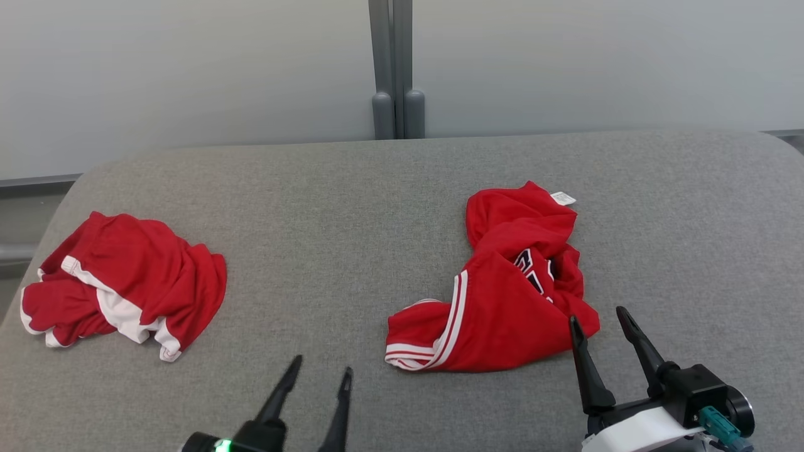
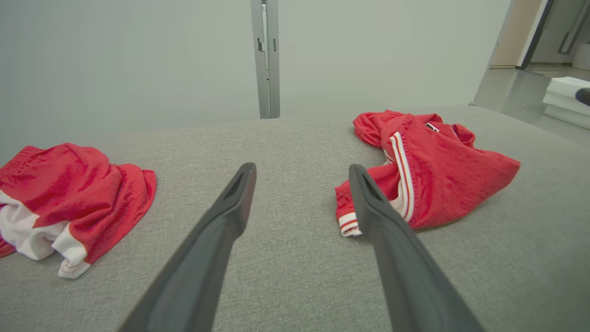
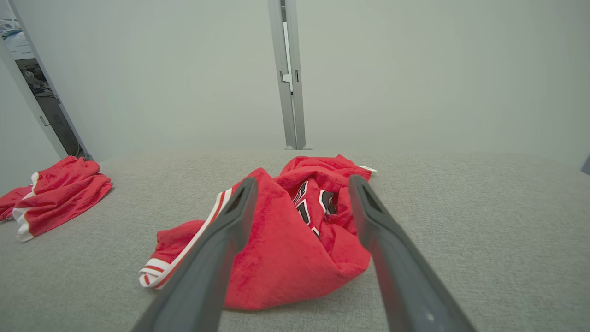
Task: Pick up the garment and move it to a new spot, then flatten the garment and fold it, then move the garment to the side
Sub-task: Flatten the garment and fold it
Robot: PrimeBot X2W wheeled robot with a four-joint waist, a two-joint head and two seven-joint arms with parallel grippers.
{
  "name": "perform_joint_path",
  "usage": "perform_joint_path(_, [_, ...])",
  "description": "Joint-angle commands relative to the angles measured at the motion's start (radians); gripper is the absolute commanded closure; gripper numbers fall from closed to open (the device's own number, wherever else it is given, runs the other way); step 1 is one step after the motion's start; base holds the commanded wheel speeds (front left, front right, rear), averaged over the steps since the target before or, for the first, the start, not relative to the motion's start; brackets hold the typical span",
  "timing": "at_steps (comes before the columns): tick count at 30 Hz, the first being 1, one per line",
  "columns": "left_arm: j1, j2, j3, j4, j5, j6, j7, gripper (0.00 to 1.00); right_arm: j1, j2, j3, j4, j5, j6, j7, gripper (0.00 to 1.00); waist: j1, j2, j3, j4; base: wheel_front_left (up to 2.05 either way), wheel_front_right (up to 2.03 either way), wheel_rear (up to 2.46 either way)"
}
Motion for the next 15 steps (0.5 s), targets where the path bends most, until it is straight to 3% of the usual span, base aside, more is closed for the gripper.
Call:
perform_joint_path(1, [-0.032, 0.012, -0.034, 0.029, 0.022, -0.006, 0.0, 0.0, -0.012, -0.001, 0.005, 0.001, -0.003, -0.002, 0.0, 0.0, 0.0, 0.0, 0.011, -0.008, 0.0, 0.0, 0.0])
perform_joint_path(8, [-0.183, 0.082, -0.278, 0.256, 0.079, -0.008, 0.0, 0.0, -0.033, -0.001, 0.013, 0.003, -0.008, -0.002, 0.0, 0.0, 0.0, 0.0, 0.043, -0.043, 0.0, 0.0, 0.0])
perform_joint_path(15, [-0.331, 0.101, -0.372, 0.384, 0.14, -0.005, 0.0, 0.0, -0.057, -0.001, 0.023, -0.001, -0.014, -0.002, 0.0, 0.0, 0.0, 0.0, 0.097, -0.092, 0.0, 0.0, 0.0])
